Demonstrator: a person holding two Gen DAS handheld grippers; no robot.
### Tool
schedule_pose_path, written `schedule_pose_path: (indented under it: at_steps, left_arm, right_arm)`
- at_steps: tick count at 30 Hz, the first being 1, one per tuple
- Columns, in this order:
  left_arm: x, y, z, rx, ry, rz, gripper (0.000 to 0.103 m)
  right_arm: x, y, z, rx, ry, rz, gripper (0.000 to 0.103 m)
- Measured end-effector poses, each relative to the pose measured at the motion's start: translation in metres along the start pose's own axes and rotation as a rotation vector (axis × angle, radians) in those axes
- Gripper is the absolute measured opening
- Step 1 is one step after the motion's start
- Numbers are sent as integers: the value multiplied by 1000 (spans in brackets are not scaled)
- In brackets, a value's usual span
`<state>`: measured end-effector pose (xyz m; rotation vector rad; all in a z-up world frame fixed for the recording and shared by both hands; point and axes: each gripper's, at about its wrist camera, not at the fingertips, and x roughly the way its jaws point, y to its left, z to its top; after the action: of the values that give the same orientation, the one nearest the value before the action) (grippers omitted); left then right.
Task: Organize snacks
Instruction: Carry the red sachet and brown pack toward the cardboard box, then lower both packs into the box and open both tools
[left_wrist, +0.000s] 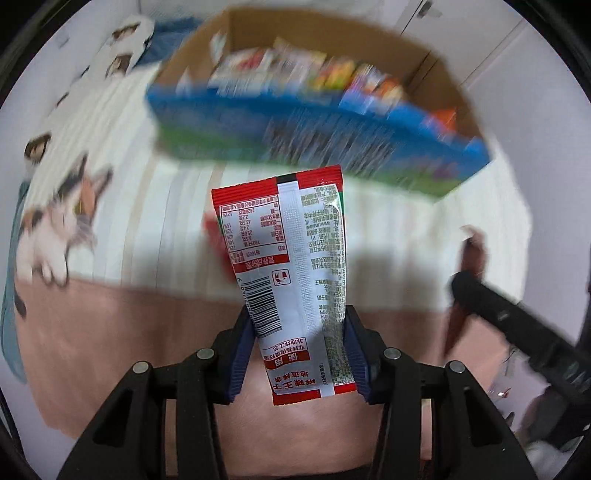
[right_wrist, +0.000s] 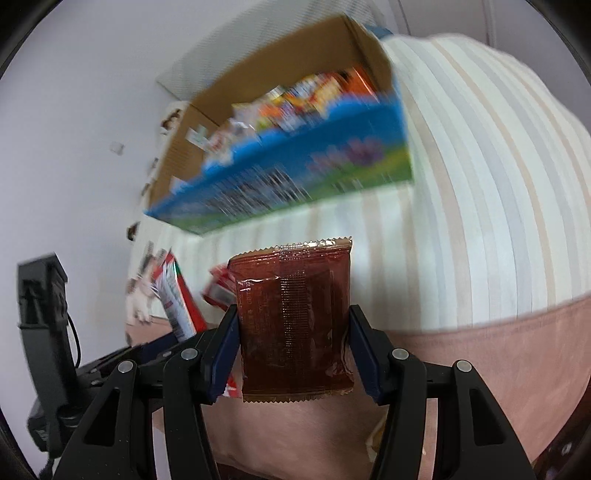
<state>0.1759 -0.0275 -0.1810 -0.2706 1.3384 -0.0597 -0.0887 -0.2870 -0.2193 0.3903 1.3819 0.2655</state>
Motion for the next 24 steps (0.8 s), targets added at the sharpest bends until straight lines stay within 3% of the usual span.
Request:
schedule_pose_path:
  at_steps: [5, 10, 17, 24]
  left_arm:
    - [-31, -10, 71, 24, -72, -86, 44]
    - [-37, -9, 131, 85, -86, -46, 44]
    - [15, 1, 223, 91, 29, 1, 44]
    - [70, 4, 267, 104, 123, 48, 46]
  right_arm:
    - [-24, 20, 48, -42, -62, 23, 59]
    - [-31, 41, 117, -95, -107, -20, 59]
    - [3, 42, 209, -127, -82, -179, 59]
    - [47, 29, 255, -101, -18, -282, 59]
